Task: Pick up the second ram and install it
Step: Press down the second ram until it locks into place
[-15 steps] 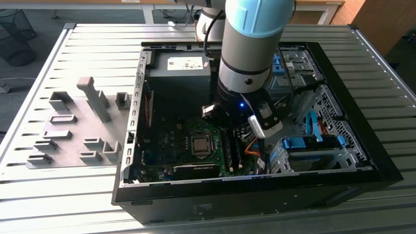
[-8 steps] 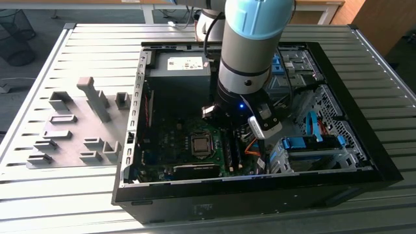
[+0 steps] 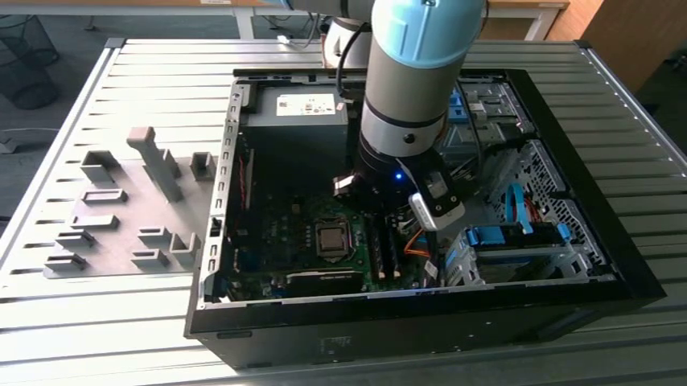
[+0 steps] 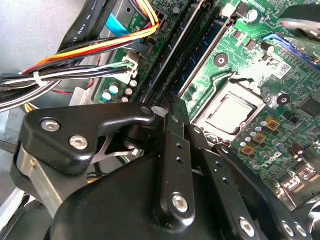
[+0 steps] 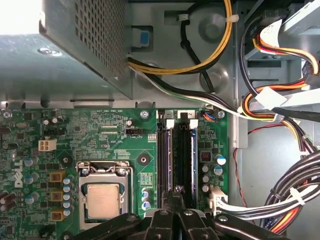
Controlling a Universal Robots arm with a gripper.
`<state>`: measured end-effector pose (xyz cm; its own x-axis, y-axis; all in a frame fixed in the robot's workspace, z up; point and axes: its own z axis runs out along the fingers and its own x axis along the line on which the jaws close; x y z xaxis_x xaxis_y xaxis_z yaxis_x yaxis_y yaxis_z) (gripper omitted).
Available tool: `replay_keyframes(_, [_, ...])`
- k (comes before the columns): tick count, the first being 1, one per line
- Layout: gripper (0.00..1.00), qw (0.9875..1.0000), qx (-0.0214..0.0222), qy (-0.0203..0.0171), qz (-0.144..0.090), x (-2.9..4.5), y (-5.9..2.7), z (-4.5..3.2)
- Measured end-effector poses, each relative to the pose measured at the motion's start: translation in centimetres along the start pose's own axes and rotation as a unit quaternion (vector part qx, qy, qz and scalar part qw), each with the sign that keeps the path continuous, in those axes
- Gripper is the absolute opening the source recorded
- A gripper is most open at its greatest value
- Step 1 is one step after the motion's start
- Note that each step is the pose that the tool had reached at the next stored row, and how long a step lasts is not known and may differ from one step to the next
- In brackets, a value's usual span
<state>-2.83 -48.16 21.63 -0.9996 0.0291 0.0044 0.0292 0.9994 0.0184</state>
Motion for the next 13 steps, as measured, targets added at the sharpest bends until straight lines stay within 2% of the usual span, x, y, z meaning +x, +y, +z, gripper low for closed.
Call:
replay_keyframes(2, [0.11, 1.0000, -0.0015, -0.0004, 0.000, -0.01, 0.05, -0.44])
replay_keyframes(4, [0.11, 1.0000, 0.0001, 0.0001, 0.000, 0.01, 0.02, -1.27])
replay_keyframes(6, [0.11, 1.0000, -0.0001, 0.0000, 0.000, 0.01, 0.03, -1.71])
replay_keyframes(13, [0.11, 1.0000, 0.0001, 0.0000, 0.000, 0.01, 0.03, -1.87])
